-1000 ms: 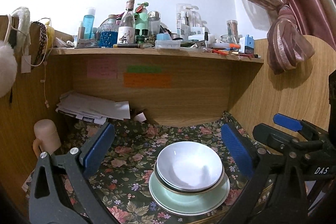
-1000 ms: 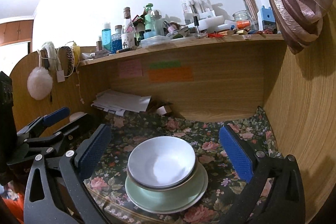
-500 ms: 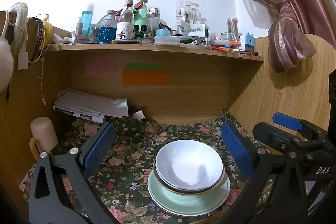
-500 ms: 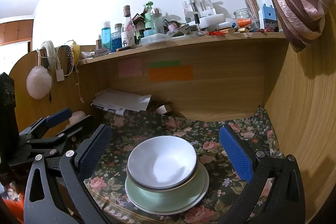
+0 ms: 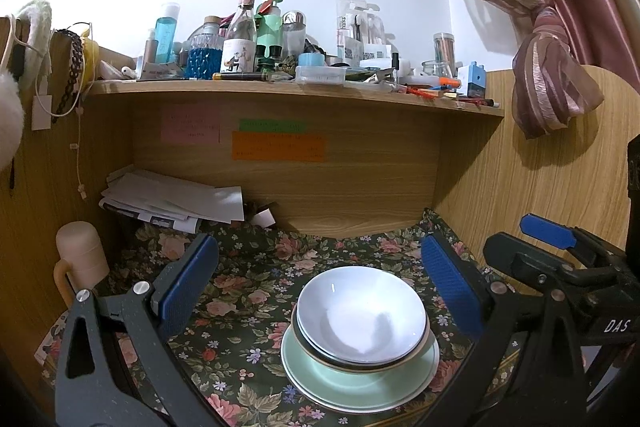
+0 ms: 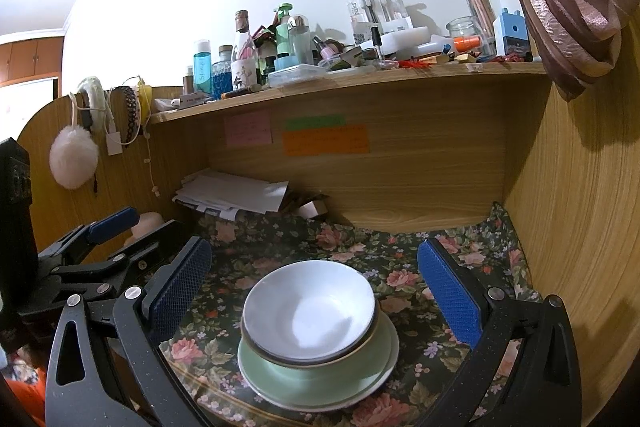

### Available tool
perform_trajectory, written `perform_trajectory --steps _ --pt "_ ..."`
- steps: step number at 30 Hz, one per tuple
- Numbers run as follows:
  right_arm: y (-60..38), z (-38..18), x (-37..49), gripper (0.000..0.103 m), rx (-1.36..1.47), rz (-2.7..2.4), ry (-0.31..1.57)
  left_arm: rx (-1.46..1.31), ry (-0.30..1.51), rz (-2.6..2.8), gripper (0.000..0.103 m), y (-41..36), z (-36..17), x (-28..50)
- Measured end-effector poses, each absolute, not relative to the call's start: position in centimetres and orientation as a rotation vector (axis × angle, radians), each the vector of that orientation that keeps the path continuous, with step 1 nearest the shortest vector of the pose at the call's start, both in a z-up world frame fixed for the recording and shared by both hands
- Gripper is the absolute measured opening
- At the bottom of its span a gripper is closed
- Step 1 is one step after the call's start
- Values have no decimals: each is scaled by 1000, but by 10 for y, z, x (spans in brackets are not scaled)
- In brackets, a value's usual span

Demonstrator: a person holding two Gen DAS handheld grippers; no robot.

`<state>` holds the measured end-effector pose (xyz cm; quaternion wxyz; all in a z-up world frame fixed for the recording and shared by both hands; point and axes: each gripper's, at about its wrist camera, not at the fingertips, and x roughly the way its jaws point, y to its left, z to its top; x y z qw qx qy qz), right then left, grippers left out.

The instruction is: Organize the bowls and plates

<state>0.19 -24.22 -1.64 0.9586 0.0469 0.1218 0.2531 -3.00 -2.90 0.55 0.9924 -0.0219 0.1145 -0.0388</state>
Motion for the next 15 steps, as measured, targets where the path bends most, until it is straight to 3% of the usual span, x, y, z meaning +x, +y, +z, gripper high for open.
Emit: perform_trajectory --steps 15 --pt "-242 -16 5 103 94 522 249 -48 232 -78 103 -31 4 -27"
